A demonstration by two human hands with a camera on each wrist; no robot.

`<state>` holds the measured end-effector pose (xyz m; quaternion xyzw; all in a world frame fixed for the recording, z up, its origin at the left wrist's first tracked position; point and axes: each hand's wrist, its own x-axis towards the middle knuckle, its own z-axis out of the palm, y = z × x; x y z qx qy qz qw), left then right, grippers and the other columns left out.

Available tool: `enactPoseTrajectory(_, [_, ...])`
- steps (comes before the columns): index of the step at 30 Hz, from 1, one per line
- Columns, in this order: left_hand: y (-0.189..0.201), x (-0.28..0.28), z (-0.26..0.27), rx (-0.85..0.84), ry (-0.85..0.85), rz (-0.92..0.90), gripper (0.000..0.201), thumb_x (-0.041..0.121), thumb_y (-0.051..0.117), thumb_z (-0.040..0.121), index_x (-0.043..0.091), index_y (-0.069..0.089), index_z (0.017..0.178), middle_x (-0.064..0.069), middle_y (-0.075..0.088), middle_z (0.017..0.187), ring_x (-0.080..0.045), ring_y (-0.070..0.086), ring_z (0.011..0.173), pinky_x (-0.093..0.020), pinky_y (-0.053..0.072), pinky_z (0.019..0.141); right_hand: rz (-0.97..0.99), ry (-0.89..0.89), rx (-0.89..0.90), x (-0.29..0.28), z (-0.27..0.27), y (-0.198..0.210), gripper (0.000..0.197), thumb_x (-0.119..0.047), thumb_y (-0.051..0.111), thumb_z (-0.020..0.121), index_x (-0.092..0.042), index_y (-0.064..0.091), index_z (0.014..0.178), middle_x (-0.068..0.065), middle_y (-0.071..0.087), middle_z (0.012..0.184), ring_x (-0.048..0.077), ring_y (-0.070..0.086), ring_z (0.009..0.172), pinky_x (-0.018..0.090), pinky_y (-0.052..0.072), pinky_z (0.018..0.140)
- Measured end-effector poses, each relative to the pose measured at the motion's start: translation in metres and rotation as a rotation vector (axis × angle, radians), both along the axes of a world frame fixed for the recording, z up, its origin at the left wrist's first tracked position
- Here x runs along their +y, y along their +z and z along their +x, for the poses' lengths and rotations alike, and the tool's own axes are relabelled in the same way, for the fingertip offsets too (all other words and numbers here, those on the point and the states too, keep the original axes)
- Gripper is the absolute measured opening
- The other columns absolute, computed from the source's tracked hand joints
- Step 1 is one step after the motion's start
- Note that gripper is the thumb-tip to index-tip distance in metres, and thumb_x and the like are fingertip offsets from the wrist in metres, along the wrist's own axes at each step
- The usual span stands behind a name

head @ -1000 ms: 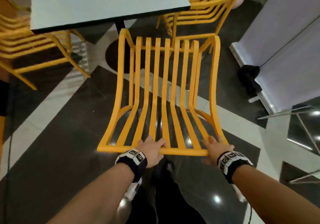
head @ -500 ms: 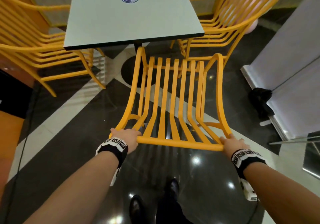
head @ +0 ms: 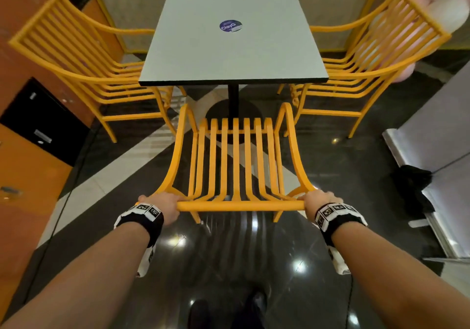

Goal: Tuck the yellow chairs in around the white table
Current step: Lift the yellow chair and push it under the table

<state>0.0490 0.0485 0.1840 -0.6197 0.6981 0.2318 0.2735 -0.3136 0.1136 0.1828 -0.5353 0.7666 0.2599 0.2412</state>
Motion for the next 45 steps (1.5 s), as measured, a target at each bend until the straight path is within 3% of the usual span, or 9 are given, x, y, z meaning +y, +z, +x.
enactPoseTrajectory(5, [0.002, -0.030, 0.005, -0.005, 0.032, -0.046, 0.042, 0.019, 0.047, 0.088, 0.046, 0.062, 0.117, 0.006, 0.064, 0.114, -0.027, 0.052, 0.119, -0.064, 0.029, 0.105, -0.011, 0.061, 0.032, -0.035, 0.005, 0.013, 0.026, -0.009, 0.047, 0.093, -0.028, 0.064, 0.101, 0.002, 0.057, 0.096, 0.033, 0.064, 0.107, 0.042, 0.052, 0.083])
enactPoseTrajectory(7, [0.005, -0.049, 0.000, -0.009, 0.027, -0.051, 0.035, 0.020, 0.049, 0.088, 0.042, 0.065, 0.109, 0.004, 0.064, 0.112, -0.027, 0.051, 0.117, -0.064, 0.028, 0.103, -0.047, 0.062, 0.050, -0.052, 0.003, 0.016, 0.025, -0.010, 0.050, 0.094, -0.028, 0.064, 0.104, 0.002, 0.055, 0.094, 0.032, 0.065, 0.106, 0.042, 0.054, 0.085])
enactPoseTrajectory(11, [0.002, -0.076, 0.006, 0.043, 0.007, -0.044, 0.015, 0.038, 0.060, 0.080, 0.036, 0.071, 0.089, 0.011, 0.066, 0.086, -0.016, 0.061, 0.091, -0.051, 0.044, 0.095, -0.042, 0.060, 0.085, -0.074, 0.002, 0.007, 0.018, -0.013, 0.053, 0.092, -0.028, 0.062, 0.099, 0.002, 0.055, 0.094, 0.030, 0.065, 0.105, 0.042, 0.056, 0.088])
enactPoseTrajectory(14, [-0.003, -0.082, 0.014, 0.103, 0.009, -0.038, 0.026, 0.054, 0.059, 0.077, 0.044, 0.073, 0.097, 0.012, 0.070, 0.089, -0.013, 0.065, 0.084, -0.039, 0.057, 0.082, -0.025, 0.055, 0.131, -0.081, -0.002, -0.003, 0.032, -0.018, 0.053, 0.090, -0.026, 0.068, 0.117, 0.003, 0.064, 0.105, 0.028, 0.064, 0.108, 0.040, 0.056, 0.089])
enactPoseTrajectory(21, [0.006, -0.130, 0.022, 0.135, -0.100, -0.077, 0.040, 0.053, 0.055, 0.090, 0.061, 0.053, 0.130, 0.011, 0.068, 0.114, -0.018, 0.065, 0.102, -0.035, 0.054, 0.086, -0.053, 0.015, 0.139, -0.121, 0.003, -0.012, 0.035, -0.022, 0.054, 0.088, -0.033, 0.069, 0.117, -0.002, 0.066, 0.103, 0.026, 0.066, 0.101, 0.039, 0.058, 0.084])
enactPoseTrajectory(26, [0.006, -0.175, 0.023, 0.150, -0.104, -0.127, 0.031, 0.048, 0.058, 0.088, 0.053, 0.065, 0.118, 0.015, 0.072, 0.101, -0.015, 0.066, 0.095, -0.036, 0.057, 0.084, -0.072, -0.007, 0.155, -0.165, 0.004, -0.009, 0.022, -0.024, 0.057, 0.089, -0.022, 0.068, 0.108, 0.001, 0.065, 0.104, 0.027, 0.066, 0.099, 0.041, 0.058, 0.086])
enactPoseTrajectory(31, [0.006, -0.215, 0.014, 0.154, -0.093, -0.143, 0.033, 0.047, 0.061, 0.087, 0.051, 0.066, 0.118, 0.014, 0.072, 0.098, -0.014, 0.067, 0.089, -0.038, 0.058, 0.083, -0.131, -0.035, 0.134, -0.208, -0.008, -0.009, 0.016, -0.039, 0.061, 0.090, -0.026, 0.070, 0.094, -0.002, 0.064, 0.088, 0.026, 0.067, 0.085, 0.042, 0.059, 0.080])
enactPoseTrajectory(38, [-0.002, -0.253, 0.009, 0.147, -0.023, -0.125, 0.030, 0.045, 0.063, 0.085, 0.053, 0.069, 0.113, 0.016, 0.071, 0.091, -0.012, 0.067, 0.085, -0.037, 0.059, 0.079, -0.130, 0.001, 0.118, -0.248, -0.013, -0.019, 0.016, -0.035, 0.062, 0.089, -0.024, 0.070, 0.097, 0.000, 0.064, 0.089, 0.027, 0.066, 0.086, 0.040, 0.059, 0.079])
enactPoseTrajectory(45, [-0.007, -0.277, 0.006, 0.143, -0.017, -0.138, 0.032, 0.041, 0.065, 0.087, 0.052, 0.069, 0.116, 0.014, 0.072, 0.097, -0.016, 0.067, 0.091, -0.041, 0.054, 0.090, -0.120, -0.013, 0.122, -0.268, -0.017, -0.030, 0.018, -0.032, 0.064, 0.088, -0.025, 0.071, 0.103, 0.000, 0.063, 0.091, 0.027, 0.064, 0.089, 0.041, 0.058, 0.081])
